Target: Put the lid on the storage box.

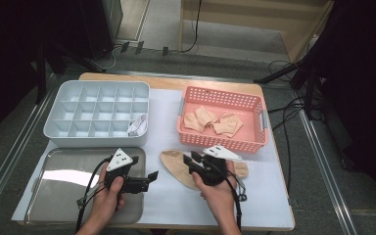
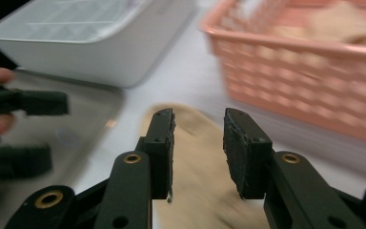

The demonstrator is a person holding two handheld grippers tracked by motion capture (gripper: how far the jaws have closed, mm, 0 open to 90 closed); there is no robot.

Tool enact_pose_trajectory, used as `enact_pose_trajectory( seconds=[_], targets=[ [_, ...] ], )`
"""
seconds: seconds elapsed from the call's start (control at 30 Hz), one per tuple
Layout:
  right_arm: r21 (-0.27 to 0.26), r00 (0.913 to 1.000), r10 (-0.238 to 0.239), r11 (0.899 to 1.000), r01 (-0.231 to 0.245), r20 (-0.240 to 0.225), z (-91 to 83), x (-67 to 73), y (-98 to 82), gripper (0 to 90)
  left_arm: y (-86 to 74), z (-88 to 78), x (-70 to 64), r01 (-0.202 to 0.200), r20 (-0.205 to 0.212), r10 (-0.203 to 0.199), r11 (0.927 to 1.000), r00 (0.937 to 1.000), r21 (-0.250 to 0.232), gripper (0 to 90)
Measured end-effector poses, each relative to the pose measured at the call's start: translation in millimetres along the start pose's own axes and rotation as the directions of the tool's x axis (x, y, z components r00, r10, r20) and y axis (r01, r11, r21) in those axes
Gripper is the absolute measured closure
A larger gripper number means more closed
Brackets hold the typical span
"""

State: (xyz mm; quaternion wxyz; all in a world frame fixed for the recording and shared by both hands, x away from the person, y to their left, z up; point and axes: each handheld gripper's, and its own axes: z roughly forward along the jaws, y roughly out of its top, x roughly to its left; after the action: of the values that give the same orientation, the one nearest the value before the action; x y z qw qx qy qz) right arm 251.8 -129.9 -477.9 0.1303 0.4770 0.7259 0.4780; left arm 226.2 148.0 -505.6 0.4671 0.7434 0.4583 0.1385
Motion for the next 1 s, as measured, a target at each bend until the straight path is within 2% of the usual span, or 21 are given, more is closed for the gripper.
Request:
enact_pose_trajectory(
  seconds=[0.1, 0.17, 0.2, 0.23, 0.37, 0.4, 0.47, 0.5, 0.53, 0.63, 0.7, 0.77, 0.8, 0.87, 0.9, 0.93, 0.97, 1.0],
  targets=[
    [-0.020, 0.9957, 0.042, 0.999, -0.041, 0.083, -21.9, -22.3, -17.2, 65.1, 4.1, 1.4, -0.6, -0.013, 0.011, 0.013, 0.9999, 0.9999, -0.009, 14.8],
    [-0.028, 0.9895, 0.104, 0.994, -0.102, 0.100, -32.1, -35.8, -28.5, 65.1, 7.9, 4.3, 0.5, -0.008, 0.019, 0.008, 0.9999, 0.9998, -0.009, 15.2],
    [-0.028, 0.9895, 0.104, 0.994, -0.102, 0.100, -32.1, -35.8, -28.5, 65.1, 7.9, 4.3, 0.5, -0.008, 0.019, 0.008, 0.9999, 0.9998, -0.009, 16.1],
    [-0.006, 0.9890, 0.108, 0.994, -0.108, 0.101, -34.8, -38.2, -37.6, 64.2, 10.7, 7.8, 1.6, 0.003, 0.017, -0.003, 1.0000, 0.9999, 0.005, 19.0],
    [0.033, 0.9928, 0.069, 0.997, -0.072, 0.098, -29.7, -25.3, -46.5, 59.4, 17.9, 23.0, 0.5, -0.002, -0.070, 0.002, 1.0000, 0.9975, 0.002, 31.8],
    [0.043, 0.9920, 0.061, 0.997, -0.066, 0.110, -26.9, -22.9, -48.9, 58.8, 19.0, 27.4, 0.4, -0.006, -0.091, 0.007, 0.9999, 0.9958, 0.009, 35.4],
    [0.057, 0.9907, 0.052, 0.997, -0.059, 0.125, -24.0, -21.3, -51.4, 58.7, 20.6, 31.9, 0.9, -0.008, -0.107, 0.011, 0.9996, 0.9942, 0.025, 40.0],
    [0.084, 0.9903, 0.057, 0.994, -0.068, 0.127, -18.7, -21.0, -55.3, 59.4, 24.4, 40.2, 0.6, -0.016, -0.153, 0.024, 0.9984, 0.9880, 0.055, 43.7],
    [0.083, 0.9904, 0.057, 0.994, -0.068, 0.126, -17.1, -22.1, -56.7, 60.3, 26.5, 43.6, 0.4, -0.018, -0.158, 0.028, 0.9981, 0.9870, 0.059, 46.8],
    [0.085, 0.9889, 0.067, 0.993, -0.079, 0.133, -16.4, -22.8, -59.0, 61.8, 31.7, 54.2, -1.3, -0.038, -0.159, 0.051, 0.9957, 0.9859, 0.085, 53.9],
    [0.100, 0.9879, 0.055, 0.992, -0.070, 0.145, -13.8, -20.7, -62.4, 63.1, 35.1, 61.8, -2.6, -0.052, -0.148, 0.070, 0.9913, 0.9865, 0.121, 58.0],
    [0.095, 0.9877, 0.046, 0.994, -0.061, 0.149, -12.6, -18.9, -64.8, 64.3, 36.6, 65.2, -4.1, -0.060, -0.151, 0.079, 0.9899, 0.9854, 0.129, 61.9],
    [0.095, 0.9866, 0.013, 0.995, -0.028, 0.163, -11.9, -14.4, -66.4, 71.0, 38.9, 70.1, -6.7, -0.072, -0.136, 0.093, 0.9862, 0.9863, 0.149, 64.8],
    [0.105, 0.9887, -0.001, 0.994, -0.015, 0.150, -11.1, -12.9, -66.8, 81.0, 40.5, 75.4, -8.0, -0.064, -0.115, 0.086, 0.9811, 0.9897, 0.183, 70.1],
    [0.104, 0.9911, -0.001, 0.994, -0.013, 0.133, -10.5, -13.3, -66.8, 85.0, 40.5, 78.0, -8.2, -0.061, -0.120, 0.085, 0.9789, 0.9891, 0.195, 73.4],
    [0.105, 0.9924, 0.003, 0.994, -0.016, 0.123, -10.5, -13.9, -66.1, 87.4, 40.6, 79.4, -7.3, -0.067, -0.115, 0.094, 0.9733, 0.9889, 0.220, 78.0],
    [0.109, 0.9934, 0.009, 0.994, -0.022, 0.114, -10.9, -15.5, -65.0, 88.5, 40.6, 79.4, -7.3, -0.067, -0.115, 0.094, 0.9733, 0.9889, 0.220, 82.3],
    [0.111, 0.9948, 0.018, 0.993, -0.029, 0.100, -11.5, -17.7, -64.4, 89.2, 40.1, 80.1, -6.1, -0.063, -0.097, 0.089, 0.9672, 0.9913, 0.246, 87.4]
  ],
)
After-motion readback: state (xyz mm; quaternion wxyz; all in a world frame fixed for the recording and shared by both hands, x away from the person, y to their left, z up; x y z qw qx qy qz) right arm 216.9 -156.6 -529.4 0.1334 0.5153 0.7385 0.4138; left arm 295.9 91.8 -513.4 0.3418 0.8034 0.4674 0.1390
